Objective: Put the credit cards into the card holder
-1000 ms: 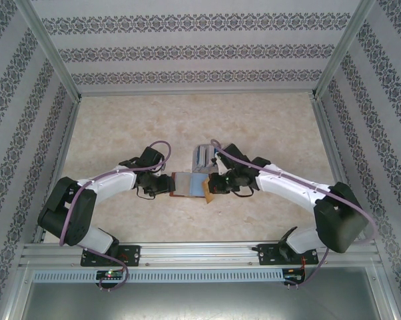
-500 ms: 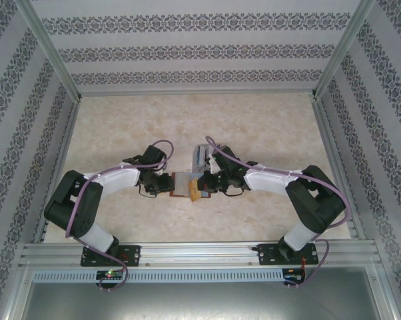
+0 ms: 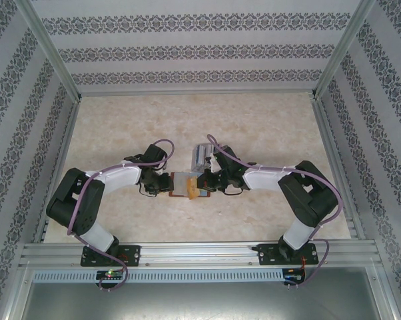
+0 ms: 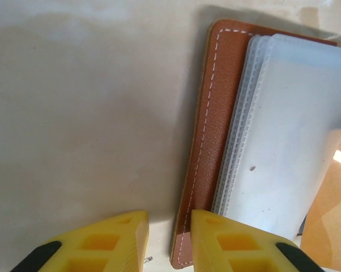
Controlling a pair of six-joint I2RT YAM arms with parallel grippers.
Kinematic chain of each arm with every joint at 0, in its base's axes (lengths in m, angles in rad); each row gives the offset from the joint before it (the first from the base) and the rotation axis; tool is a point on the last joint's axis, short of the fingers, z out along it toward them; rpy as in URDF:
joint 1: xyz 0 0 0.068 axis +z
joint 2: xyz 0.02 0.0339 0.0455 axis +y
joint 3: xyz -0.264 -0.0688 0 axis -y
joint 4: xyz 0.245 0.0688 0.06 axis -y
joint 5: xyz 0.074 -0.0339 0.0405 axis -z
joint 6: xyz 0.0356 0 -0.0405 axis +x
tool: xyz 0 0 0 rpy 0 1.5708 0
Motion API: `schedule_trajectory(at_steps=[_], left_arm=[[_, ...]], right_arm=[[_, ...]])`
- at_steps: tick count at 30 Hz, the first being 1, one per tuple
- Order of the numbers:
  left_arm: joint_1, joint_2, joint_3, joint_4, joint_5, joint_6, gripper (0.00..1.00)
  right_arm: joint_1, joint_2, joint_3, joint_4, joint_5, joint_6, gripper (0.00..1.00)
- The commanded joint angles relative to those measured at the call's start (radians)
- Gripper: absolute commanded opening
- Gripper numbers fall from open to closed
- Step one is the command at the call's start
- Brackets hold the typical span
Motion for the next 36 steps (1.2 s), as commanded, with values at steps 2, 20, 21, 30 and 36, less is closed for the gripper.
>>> schedule_trajectory(at_steps=[2, 20, 21, 30, 36], left_arm=[[0.004, 0.055, -0.002, 0.065, -0.028, 0.021, 0.25], [0.005, 0.077, -0.01, 0.081, -0.023, 0.018, 0.12], [0.004, 0.078, -0.007, 0.079, -0.023, 0.021, 0.12], [0.004, 0.083, -0.001, 0.052, -0.045, 0.035, 0.11], [0.004, 0.084, 0.005, 0.059, -0.045, 0.025, 0.11]], right_arm=[[-0.018, 0.044, -0.011, 0.01, -0.006, 0.033, 0.0], [0.006, 0.07, -0.039, 0.168, 0.104, 0.152, 0.04], [0.009, 0.079, -0.037, 0.178, 0.104, 0.158, 0.04], [0.033, 0.1, -0.025, 0.186, 0.094, 0.162, 0.11], [0.021, 0.096, -0.039, 0.116, 0.111, 0.113, 0.2]])
